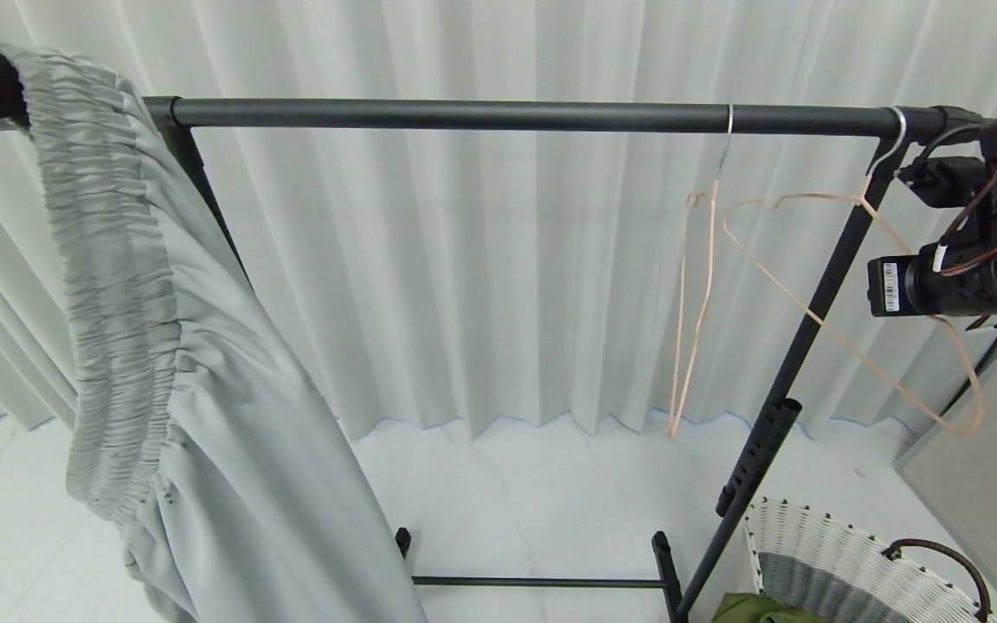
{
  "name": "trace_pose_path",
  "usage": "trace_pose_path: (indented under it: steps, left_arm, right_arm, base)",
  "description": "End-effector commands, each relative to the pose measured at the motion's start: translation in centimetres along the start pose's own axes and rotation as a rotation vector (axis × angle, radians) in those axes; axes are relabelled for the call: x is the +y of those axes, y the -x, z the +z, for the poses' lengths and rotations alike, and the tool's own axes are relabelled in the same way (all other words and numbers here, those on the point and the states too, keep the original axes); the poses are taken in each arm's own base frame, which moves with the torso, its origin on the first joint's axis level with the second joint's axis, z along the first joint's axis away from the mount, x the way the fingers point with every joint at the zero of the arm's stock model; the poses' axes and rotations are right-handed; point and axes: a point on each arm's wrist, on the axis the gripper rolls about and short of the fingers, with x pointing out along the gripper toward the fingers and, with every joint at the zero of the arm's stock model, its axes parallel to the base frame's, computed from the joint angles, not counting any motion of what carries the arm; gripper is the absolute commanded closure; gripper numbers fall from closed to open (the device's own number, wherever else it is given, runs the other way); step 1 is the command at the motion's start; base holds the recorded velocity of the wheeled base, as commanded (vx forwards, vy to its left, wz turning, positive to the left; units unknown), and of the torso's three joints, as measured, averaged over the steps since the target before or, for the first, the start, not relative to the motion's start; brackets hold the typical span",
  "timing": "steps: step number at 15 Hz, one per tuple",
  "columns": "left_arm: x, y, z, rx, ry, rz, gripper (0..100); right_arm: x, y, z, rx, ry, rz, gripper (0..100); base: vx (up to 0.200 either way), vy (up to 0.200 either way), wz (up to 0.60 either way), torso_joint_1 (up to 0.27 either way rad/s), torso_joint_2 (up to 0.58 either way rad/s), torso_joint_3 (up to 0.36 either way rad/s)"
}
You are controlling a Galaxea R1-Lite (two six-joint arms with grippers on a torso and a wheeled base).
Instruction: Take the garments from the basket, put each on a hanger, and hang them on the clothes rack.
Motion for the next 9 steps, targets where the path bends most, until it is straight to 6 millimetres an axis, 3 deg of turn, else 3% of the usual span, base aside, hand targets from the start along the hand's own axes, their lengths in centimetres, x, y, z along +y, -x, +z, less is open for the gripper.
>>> trace_pose_path:
  steps: [1,6,9]
  left_arm:
    - [0.1,0.2,0.0,-0.003,0.002,0.002,100]
    - [0.1,0.3,0.0,-0.006,0.003,0.003,100]
    - [0.1,0.3,-0.1,-0.002,0.001,0.001,100]
  right_arm:
    - [-0.1,0.1,0.0,-0.001,-0.002,-0.001,100]
    - [-0.1,0.8,0.3,-0.027,-0.042,0.003,100]
    - [-0.3,2.3,0.7,-0.063,-0.076,0.014,100]
  base:
    - [0.0,0.0,0.0,0.0,0.0,0.0]
    - [0.0,0.0,0.0,0.0,0.0,0.0]
    - [0.0,0.0,0.0,0.0,0.0,0.0]
